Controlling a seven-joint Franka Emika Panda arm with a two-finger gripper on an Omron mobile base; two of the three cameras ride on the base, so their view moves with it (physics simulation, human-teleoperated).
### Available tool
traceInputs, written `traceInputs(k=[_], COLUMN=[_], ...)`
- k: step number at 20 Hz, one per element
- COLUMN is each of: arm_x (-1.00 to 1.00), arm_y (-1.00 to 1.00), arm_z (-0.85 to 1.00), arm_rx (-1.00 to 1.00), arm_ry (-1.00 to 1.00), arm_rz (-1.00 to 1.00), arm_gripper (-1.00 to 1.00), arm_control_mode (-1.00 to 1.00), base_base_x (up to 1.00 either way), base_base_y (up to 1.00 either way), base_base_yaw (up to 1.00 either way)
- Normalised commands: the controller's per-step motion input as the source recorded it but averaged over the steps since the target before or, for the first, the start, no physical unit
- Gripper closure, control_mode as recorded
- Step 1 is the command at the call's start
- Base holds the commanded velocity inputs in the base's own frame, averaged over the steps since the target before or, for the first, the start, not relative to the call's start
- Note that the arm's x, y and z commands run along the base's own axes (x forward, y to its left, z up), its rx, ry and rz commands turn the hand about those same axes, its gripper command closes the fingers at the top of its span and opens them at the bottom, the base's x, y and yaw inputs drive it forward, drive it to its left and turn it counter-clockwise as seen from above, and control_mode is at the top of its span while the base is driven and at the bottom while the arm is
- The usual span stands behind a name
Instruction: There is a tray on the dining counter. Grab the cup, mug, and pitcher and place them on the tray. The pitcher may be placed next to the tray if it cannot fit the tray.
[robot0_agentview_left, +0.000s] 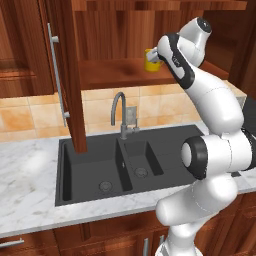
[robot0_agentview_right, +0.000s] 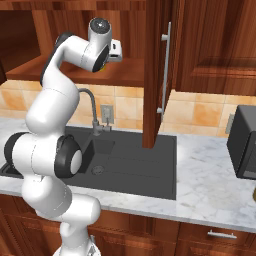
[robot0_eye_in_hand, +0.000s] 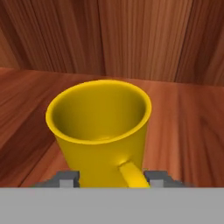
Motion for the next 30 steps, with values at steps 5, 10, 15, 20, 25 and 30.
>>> traceInputs(k=[5, 10, 15, 20, 25, 30], arm_x=[0.0, 0.0, -0.11, -0.38, -0.95, -1.0], arm_y=[0.0, 0.0, 0.02, -0.01, 0.0, 0.0], arm_z=[0.0, 0.0, 0.06, 0.04, 0.0, 0.0], arm_rx=[0.0, 0.0, 0.0, 0.0, 0.0, -0.01], arm_ry=[0.0, 0.0, -0.07, -0.07, 0.0, 0.0], arm_rz=[0.0, 0.0, -0.01, 0.0, -0.02, -0.08], arm_gripper=[1.0, 1.0, 1.0, 1.0, 1.0, 1.0], arm_control_mode=[-1.0, -1.0, -1.0, -1.0, -1.0, -1.0], base_base_x=[0.0, 0.0, 0.0, 0.0, 0.0, 0.0], base_base_y=[0.0, 0.0, 0.0, 0.0, 0.0, 0.0], base_base_yaw=[0.0, 0.0, 0.0, 0.0, 0.0, 0.0])
